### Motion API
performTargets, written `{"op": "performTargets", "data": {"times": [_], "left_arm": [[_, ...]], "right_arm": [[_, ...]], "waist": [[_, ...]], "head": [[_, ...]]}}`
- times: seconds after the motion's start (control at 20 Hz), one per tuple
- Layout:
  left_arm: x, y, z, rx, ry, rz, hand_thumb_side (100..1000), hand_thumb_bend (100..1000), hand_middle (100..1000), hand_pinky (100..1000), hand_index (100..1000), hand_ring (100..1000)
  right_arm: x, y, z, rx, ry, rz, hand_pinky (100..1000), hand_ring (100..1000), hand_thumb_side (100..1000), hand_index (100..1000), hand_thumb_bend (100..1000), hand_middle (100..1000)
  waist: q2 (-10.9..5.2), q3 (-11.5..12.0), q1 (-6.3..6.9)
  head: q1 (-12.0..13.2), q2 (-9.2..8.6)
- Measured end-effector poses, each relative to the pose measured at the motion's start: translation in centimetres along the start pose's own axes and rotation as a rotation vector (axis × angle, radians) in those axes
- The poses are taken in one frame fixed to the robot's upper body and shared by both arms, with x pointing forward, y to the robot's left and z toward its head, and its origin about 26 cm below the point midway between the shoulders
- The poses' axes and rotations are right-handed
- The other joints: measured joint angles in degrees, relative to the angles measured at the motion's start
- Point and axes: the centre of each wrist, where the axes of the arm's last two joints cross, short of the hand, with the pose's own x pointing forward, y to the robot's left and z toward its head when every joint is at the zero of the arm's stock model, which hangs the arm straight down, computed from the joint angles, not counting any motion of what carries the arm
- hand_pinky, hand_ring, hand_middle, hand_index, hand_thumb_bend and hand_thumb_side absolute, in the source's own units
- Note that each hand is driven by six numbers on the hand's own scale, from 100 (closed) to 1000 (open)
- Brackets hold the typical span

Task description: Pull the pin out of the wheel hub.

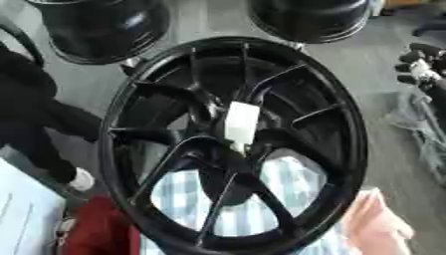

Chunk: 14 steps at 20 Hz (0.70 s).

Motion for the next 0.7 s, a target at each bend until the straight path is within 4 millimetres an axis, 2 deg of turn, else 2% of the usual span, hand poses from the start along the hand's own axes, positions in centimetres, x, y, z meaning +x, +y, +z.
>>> {"op": "performTargets", "data": {"times": [0.45, 0.7], "left_arm": [[0.0, 0.0, 0.0, -0.001, 0.001, 0.0, 585, 277, 700, 723, 749, 784], [-0.21, -0.14, 0.12, -0.016, 0.01, -0.002, 588, 276, 700, 723, 750, 785]], "right_arm": [[-0.07, -0.01, 0.0, 0.0, 0.006, 0.0, 784, 762, 418, 813, 110, 691], [-0.5, -0.06, 0.01, -0.002, 0.025, -0.001, 784, 763, 418, 814, 109, 693]], "waist": [[-0.15, 0.16, 0.0], [-2.0, 0.22, 0.0]], "head": [[0.14, 0.05], [0.22, 1.37]]}}
